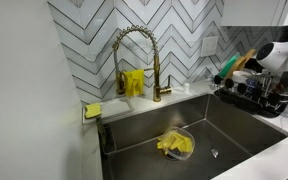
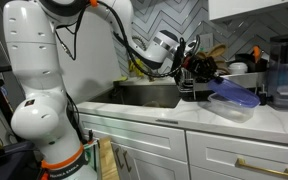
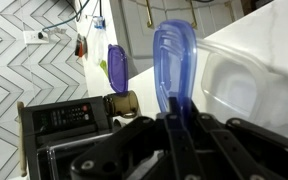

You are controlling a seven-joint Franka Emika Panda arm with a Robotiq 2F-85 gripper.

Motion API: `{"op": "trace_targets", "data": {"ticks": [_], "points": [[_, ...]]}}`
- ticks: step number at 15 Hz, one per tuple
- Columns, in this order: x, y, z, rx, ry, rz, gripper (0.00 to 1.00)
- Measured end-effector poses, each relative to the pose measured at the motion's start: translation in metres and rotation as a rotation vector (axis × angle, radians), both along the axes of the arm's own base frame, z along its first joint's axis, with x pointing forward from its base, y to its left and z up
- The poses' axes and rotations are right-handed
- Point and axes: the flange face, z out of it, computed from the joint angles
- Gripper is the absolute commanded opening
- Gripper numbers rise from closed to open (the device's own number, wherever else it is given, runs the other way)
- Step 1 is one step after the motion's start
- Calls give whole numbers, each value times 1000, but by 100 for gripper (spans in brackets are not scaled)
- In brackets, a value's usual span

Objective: Remove the clear bowl with a light blue lid from the dishes drying rack and place it on the table, flip the light blue lid on the clear bowl to make it fit the clear bowl top perfectly

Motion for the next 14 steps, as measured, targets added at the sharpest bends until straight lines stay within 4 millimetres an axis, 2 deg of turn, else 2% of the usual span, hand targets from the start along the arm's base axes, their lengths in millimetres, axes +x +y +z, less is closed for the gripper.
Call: {"op": "trace_targets", "data": {"ticks": [14], "points": [[10, 1, -10, -2, -28, -50, 2]]}}
